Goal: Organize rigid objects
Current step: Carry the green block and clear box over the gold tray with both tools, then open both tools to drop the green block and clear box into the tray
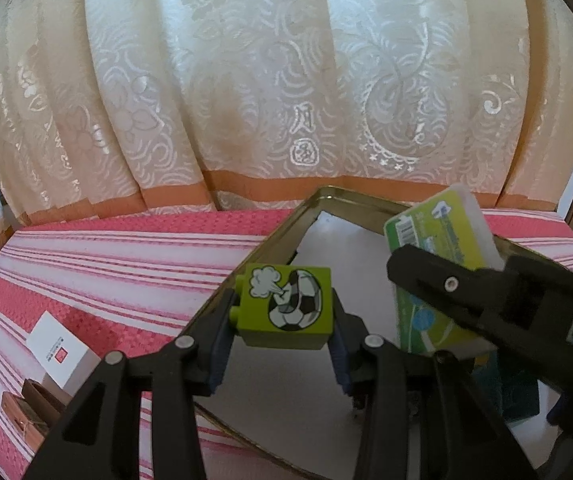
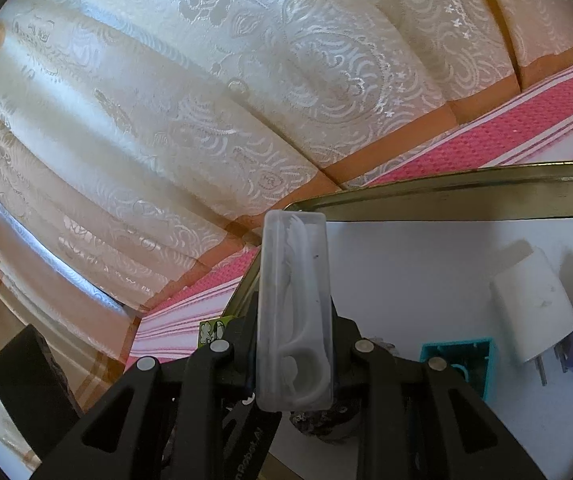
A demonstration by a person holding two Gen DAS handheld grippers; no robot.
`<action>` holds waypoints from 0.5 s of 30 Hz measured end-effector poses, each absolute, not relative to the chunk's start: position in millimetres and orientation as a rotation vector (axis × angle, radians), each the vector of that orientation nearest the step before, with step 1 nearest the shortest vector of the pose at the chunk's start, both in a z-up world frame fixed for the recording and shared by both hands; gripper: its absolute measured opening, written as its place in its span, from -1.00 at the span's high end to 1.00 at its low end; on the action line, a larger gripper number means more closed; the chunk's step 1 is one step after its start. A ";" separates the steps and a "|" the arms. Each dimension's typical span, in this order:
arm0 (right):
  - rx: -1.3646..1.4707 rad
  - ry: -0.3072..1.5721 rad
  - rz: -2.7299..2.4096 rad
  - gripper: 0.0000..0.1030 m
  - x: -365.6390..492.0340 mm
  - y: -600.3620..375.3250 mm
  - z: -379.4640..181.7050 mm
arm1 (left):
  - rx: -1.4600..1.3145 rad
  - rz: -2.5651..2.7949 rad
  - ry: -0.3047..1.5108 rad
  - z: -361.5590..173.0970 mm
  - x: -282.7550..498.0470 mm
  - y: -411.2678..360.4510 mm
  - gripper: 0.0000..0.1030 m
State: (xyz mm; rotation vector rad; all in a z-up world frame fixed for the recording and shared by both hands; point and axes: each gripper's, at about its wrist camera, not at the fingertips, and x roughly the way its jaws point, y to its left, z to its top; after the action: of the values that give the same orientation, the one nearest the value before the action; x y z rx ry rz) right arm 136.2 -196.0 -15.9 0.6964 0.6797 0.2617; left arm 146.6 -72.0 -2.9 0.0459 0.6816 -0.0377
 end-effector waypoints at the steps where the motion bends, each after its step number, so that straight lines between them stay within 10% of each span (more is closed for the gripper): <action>1: 0.695 0.681 0.262 0.44 135.9 -196.1 -15.8 | 0.043 -0.035 0.684 -3.3 146.9 -71.1 0.20; 9: 0.682 0.690 0.250 0.42 136.2 -195.3 -14.4 | 0.028 -0.019 0.712 -7.0 150.1 -66.3 0.20; 15: 0.679 0.643 0.241 -0.13 129.9 -197.8 -6.4 | 0.019 -0.036 0.704 -6.8 146.5 -65.2 -0.04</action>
State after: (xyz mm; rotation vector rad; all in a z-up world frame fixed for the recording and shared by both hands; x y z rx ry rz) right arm 129.9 -197.8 -6.4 0.6787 0.6431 0.2409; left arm 146.5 -65.2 -6.8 0.0191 0.7038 -0.0356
